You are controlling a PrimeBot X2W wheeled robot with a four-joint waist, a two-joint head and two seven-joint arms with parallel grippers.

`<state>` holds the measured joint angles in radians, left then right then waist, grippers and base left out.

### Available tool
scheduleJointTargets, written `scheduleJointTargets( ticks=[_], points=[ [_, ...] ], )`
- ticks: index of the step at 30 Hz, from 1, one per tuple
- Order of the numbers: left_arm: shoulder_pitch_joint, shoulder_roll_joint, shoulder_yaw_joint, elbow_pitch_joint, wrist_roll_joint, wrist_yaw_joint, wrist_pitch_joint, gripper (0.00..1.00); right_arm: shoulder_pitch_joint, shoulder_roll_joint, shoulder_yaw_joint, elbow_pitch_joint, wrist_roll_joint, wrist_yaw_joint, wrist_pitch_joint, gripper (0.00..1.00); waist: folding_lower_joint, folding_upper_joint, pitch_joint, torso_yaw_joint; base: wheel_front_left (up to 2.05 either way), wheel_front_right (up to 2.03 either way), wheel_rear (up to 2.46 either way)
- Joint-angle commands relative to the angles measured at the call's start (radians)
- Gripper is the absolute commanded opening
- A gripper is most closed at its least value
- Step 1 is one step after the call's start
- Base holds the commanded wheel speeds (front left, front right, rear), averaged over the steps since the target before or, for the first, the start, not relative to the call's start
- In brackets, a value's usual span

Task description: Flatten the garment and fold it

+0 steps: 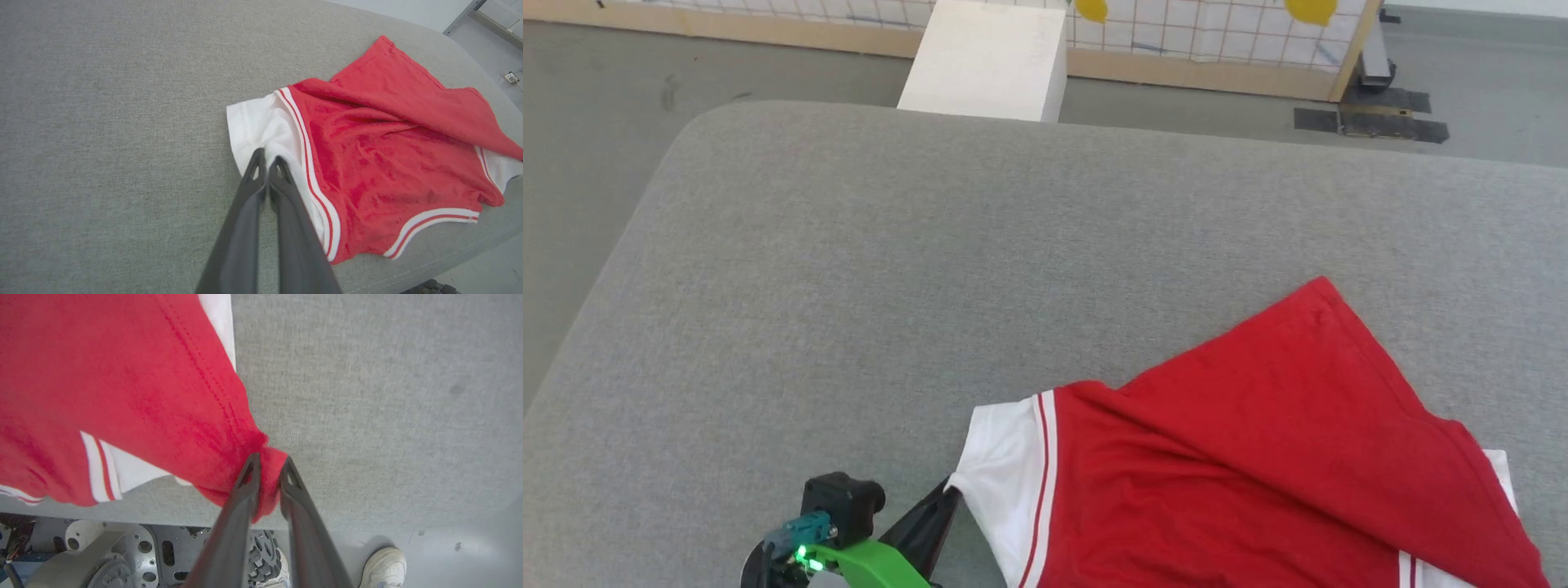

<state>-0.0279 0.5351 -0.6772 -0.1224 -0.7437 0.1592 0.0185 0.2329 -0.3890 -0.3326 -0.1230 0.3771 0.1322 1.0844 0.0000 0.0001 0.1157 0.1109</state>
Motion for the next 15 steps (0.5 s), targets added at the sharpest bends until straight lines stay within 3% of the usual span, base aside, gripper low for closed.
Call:
scheduleJointTargets(
  ticks=[1, 8, 15],
  points=[
    [-0.019, 0.0, 0.0, -0.006, 0.006, 0.003, 0.006, 0.0, -0.038, -0.023, 0.015, -0.018, 0.001, -0.002, -0.017, 1.0, 0.0, -0.0001, 0.015, 0.018, 0.0, 0.0, 0.0],
    [-0.054, -0.01, -0.014, -0.049, 0.03, 0.012, 0.021, 0.0, -0.277, -0.084, 0.134, -0.06, 0.065, -0.002, -0.077, 1.0, 0.0, -0.0001, 0.071, 0.07, 0.0, 0.0, 0.0],
    [-0.108, -0.042, -0.035, -0.088, 0.055, 0.011, 0.033, 0.0, -0.529, -0.139, 0.31, 0.096, 0.047, -0.002, -0.034, 1.0, 0.0, -0.0001, 0.156, 0.158, 0.0, 0.0, 0.0]
  ],
)
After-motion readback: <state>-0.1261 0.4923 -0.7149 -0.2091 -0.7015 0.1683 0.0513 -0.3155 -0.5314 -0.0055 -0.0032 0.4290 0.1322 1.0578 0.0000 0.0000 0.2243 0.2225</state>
